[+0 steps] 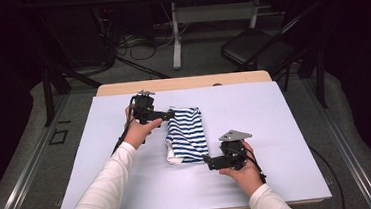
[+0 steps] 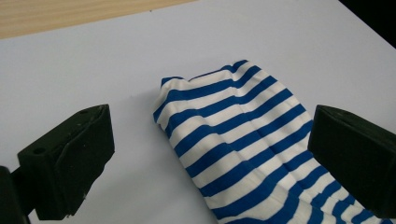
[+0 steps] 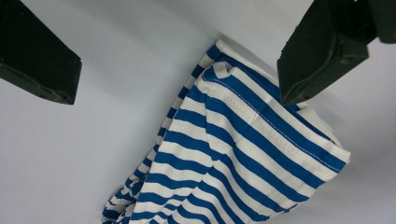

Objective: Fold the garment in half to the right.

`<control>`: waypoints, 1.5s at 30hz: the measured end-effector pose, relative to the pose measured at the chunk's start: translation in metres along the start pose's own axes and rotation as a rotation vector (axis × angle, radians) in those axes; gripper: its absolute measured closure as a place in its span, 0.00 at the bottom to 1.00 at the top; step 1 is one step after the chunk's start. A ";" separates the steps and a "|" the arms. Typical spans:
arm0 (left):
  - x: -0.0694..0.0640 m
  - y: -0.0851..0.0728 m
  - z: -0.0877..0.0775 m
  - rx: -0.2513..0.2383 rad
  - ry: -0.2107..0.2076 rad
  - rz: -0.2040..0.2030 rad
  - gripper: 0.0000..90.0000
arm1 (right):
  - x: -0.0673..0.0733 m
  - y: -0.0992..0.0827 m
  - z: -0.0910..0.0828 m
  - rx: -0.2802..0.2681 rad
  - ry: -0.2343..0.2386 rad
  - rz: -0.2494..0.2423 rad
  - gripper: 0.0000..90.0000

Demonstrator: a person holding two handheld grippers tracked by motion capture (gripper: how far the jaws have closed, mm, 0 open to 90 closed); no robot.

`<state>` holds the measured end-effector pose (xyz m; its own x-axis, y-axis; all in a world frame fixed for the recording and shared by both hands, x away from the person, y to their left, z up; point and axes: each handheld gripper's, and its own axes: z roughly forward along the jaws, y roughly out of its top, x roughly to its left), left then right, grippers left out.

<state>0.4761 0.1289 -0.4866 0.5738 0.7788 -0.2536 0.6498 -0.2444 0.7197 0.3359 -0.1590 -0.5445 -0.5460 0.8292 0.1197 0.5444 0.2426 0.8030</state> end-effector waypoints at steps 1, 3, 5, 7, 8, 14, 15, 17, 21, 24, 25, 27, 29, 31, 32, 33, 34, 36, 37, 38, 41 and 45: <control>-0.001 -0.001 -0.002 -0.003 0.000 0.008 0.01 | 0.000 0.000 -0.001 0.000 0.000 0.005 0.00; -0.004 -0.002 -0.005 -0.009 -0.011 0.017 0.01 | -0.001 0.001 -0.001 0.000 0.000 0.009 0.00; -0.007 -0.004 -0.007 -0.009 -0.015 0.030 0.01 | -0.002 0.001 -0.001 0.000 -0.005 0.008 0.00; -0.009 -0.007 -0.010 -0.004 -0.022 0.053 0.01 | -0.002 0.001 -0.002 0.002 -0.006 0.010 0.00; -0.010 -0.008 -0.011 -0.005 -0.027 0.058 0.01 | -0.002 0.001 -0.002 0.002 -0.006 0.005 0.00; -0.011 -0.015 -0.019 -0.009 -0.053 0.056 0.01 | -0.002 0.002 -0.003 0.005 -0.001 0.006 0.00; -0.011 -0.016 -0.020 -0.012 -0.059 0.055 0.01 | -0.002 0.002 -0.003 0.004 -0.005 0.000 0.00; -0.012 -0.018 -0.022 -0.013 -0.064 0.048 0.01 | 0.000 0.003 -0.003 0.008 -0.016 -0.022 0.00; -0.014 -0.022 -0.028 -0.015 -0.066 0.056 0.01 | 0.004 0.005 -0.004 0.009 -0.007 -0.041 0.00; -0.016 -0.025 -0.032 -0.015 -0.053 0.078 0.01 | 0.005 0.007 -0.006 0.011 0.009 -0.039 0.00; -0.017 -0.026 -0.033 -0.019 -0.051 0.077 0.01 | 0.005 0.007 -0.006 0.015 0.008 -0.040 0.00; -0.017 -0.028 -0.036 -0.024 -0.053 0.085 0.01 | 0.005 0.007 -0.007 0.008 0.017 -0.039 0.00; -0.018 -0.030 -0.038 -0.026 -0.047 0.085 0.01 | 0.005 0.008 -0.008 0.011 0.012 -0.037 0.00; -0.018 -0.032 -0.040 -0.026 -0.043 0.089 0.01 | 0.004 0.008 -0.008 0.021 0.012 -0.027 0.00; -0.018 -0.034 -0.042 -0.024 -0.034 0.090 0.01 | 0.004 0.008 -0.007 0.018 0.012 -0.026 0.00; -0.017 -0.035 -0.043 -0.026 -0.037 0.091 0.01 | 0.004 0.008 -0.007 0.022 0.008 -0.028 0.00; -0.017 -0.037 -0.045 -0.028 -0.040 0.088 0.01 | 0.004 0.008 -0.007 0.023 0.006 -0.030 0.00; -0.017 -0.041 -0.048 -0.030 -0.038 0.090 0.01 | 0.003 0.008 -0.007 0.025 0.001 -0.036 0.00; -0.017 -0.043 -0.050 -0.032 -0.035 0.092 0.01 | 0.003 0.008 -0.007 0.026 0.000 -0.035 0.00; -0.016 -0.045 -0.052 -0.036 -0.040 0.093 0.01 | 0.003 0.008 -0.007 0.026 0.002 -0.037 0.00; -0.015 -0.051 -0.057 -0.038 -0.046 0.108 0.01 | 0.003 0.008 -0.008 0.030 0.004 -0.040 0.00; -0.016 -0.061 -0.065 -0.052 -0.031 0.113 0.01 | 0.004 0.008 -0.010 0.019 0.006 -0.047 0.00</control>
<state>0.3953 0.1689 -0.4843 0.6577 0.7293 -0.1882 0.5536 -0.2987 0.7774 0.3322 -0.1588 -0.5316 -0.5751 0.8135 0.0858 0.5302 0.2908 0.7965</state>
